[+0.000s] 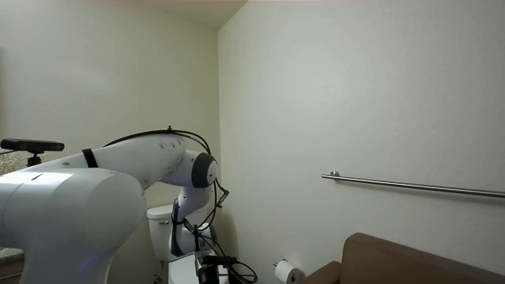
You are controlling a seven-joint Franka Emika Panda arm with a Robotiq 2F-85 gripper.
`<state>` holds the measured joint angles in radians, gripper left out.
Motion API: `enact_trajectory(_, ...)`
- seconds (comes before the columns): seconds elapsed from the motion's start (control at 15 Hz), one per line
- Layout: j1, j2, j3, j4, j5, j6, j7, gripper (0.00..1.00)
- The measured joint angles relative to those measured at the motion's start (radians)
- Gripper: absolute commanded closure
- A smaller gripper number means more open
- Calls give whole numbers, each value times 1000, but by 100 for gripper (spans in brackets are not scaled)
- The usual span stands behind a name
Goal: Wipe the side of the chair with the cloth on the armrest
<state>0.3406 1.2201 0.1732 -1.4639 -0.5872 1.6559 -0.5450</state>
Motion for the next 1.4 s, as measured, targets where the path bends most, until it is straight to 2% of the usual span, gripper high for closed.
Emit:
enact_trajectory(0.2, -35, -1, 23, 1, 38, -61, -60, 92)
enact_trajectory(0.4, -67, -5, 19, 52, 43, -37, -60, 92)
enact_trajectory(0.87, -146, -40, -34, 385, 113, -4, -60, 92)
enact_trajectory(1.0, -148, -23, -55, 461, 133, 55, -43, 92)
enact_trajectory(1.2, -114, 55, -107, 527, 129, 229, 33, 92)
enact_trajectory(1.4, -55, 178, -171, 543, 50, 423, 148, 92)
